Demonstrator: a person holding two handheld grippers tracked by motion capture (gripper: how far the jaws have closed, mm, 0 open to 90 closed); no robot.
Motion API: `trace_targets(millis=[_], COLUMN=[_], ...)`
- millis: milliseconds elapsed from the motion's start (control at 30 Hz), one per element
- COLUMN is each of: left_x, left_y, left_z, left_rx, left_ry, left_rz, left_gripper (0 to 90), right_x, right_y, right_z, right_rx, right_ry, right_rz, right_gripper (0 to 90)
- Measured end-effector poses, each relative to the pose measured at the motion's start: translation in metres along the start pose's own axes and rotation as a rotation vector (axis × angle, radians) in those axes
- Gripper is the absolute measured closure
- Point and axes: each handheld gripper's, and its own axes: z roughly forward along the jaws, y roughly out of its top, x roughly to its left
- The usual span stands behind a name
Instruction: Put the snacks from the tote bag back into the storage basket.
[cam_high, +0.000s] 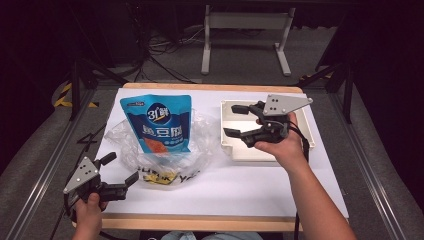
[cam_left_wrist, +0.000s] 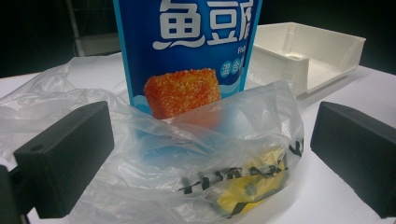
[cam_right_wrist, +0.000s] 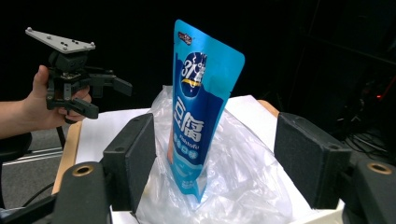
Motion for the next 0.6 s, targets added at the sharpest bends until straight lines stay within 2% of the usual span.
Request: trace_targets(millis=[133, 233, 300, 367, 400, 500, 600], left_x=[0.001, 0.003, 0.007, 0.009, 0.009, 0.011, 0.011], left_y=[-0.001, -0.001, -0.003, -0.003, -0.003, -0.004, -0.004], left_z=[0.0, -0.001, -0.003, -0.005, -0.005, -0.005, -0.004], left_rx=[0.003, 0.01, 0.003, 0.006, -0.007, -0.001, -0.006], left_ry=[-0.002, 0.006, 0.012, 0.01, 0.011, 0.012, 0.017], left_rz=[-0.006, 0.005, -0.014, -0.024, -0.038, -0.039, -0.04], left_gripper=[0.2, 0.2, 0.2, 0.2, 0.2, 0.2, 0.2], right_x=[-0.005, -0.009, -0.012, -0.015, -0.016, -0.018, -0.016], right_y=[0.002, 0.003, 0.004, 0.003, 0.003, 0.001, -0.001], right_z=[0.012, 0.021, 0.026, 0.032, 0.035, 0.047, 0.062], right_rx=[0.005, 0.018, 0.02, 0.027, 0.029, 0.045, 0.06], right_ry=[0.035, 0.05, 0.057, 0.052, 0.052, 0.039, 0.058], right_rz=[0.013, 0.018, 0.026, 0.027, 0.028, 0.018, 0.013], right_gripper=[29.5, 29.3, 29.0, 28.9, 28.7, 27.0, 26.2])
